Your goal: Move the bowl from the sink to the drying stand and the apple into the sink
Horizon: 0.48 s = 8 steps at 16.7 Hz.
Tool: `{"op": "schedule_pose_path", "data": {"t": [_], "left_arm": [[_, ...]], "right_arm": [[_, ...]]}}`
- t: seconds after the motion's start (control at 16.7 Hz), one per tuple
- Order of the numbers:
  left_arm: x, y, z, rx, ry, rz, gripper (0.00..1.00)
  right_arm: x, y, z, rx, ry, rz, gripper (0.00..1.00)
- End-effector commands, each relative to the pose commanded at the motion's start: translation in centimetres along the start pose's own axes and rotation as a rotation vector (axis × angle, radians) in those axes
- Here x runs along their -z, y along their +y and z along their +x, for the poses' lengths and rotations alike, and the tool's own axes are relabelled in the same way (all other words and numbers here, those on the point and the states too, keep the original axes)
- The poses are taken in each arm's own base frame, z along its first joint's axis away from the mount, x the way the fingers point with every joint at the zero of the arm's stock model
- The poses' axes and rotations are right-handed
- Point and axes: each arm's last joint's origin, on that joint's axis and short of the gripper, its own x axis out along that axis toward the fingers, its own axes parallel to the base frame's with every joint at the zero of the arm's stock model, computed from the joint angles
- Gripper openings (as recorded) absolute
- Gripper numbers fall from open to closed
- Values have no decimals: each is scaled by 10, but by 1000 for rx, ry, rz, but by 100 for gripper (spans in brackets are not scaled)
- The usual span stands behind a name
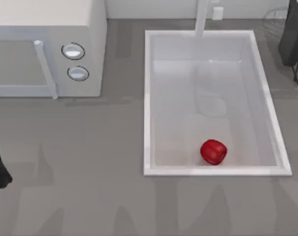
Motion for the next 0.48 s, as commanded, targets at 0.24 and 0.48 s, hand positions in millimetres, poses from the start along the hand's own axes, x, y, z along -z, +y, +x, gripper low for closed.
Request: {"op": "schedule_pose_path", "data": {"t": [0.24,0.48], "left_arm": [[0,0,0,0,0,0,100],[0,0,0,0,0,0,100]], "right_arm": [[-4,-10,-20,19,-90,1,100],[-11,-15,-33,40,-152,-9,100]]}}
